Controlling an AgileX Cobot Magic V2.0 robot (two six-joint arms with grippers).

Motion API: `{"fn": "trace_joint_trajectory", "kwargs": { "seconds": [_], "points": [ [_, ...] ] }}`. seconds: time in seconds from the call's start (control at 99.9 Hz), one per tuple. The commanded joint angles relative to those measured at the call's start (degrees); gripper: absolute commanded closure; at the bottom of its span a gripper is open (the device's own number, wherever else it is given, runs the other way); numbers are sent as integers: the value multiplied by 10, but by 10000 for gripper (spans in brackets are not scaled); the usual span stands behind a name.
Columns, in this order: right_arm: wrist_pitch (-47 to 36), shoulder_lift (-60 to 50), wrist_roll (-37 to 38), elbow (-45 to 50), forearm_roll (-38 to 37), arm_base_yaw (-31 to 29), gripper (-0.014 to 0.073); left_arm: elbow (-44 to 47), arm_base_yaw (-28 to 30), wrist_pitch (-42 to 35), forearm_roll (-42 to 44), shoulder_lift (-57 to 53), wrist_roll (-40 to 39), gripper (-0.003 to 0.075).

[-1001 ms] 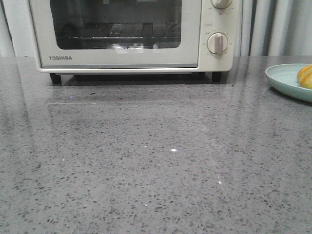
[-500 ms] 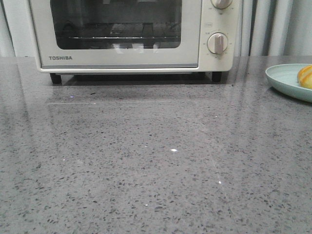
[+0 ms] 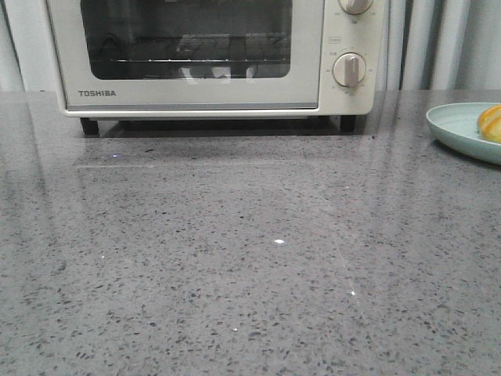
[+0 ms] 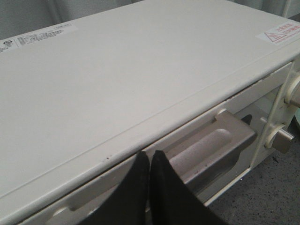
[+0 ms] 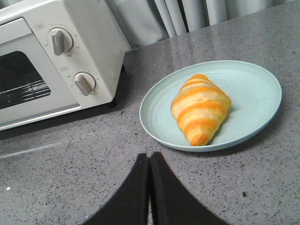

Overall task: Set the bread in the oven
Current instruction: 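Hook the left gripper on the door handle and pull it down open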

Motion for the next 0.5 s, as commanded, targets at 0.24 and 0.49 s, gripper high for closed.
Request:
{"fn": "trace_joint_trajectory", "kwargs": {
  "seconds": [0.24,0.49],
  "points": [
    [-40,10,-3,-22,-5,-3,641,-5,-4,58,27,-21,-2,742],
    [-42,10,-3,-22,-5,-3,641,54,-4,60,31,-55,-3,742]
  ]
}}
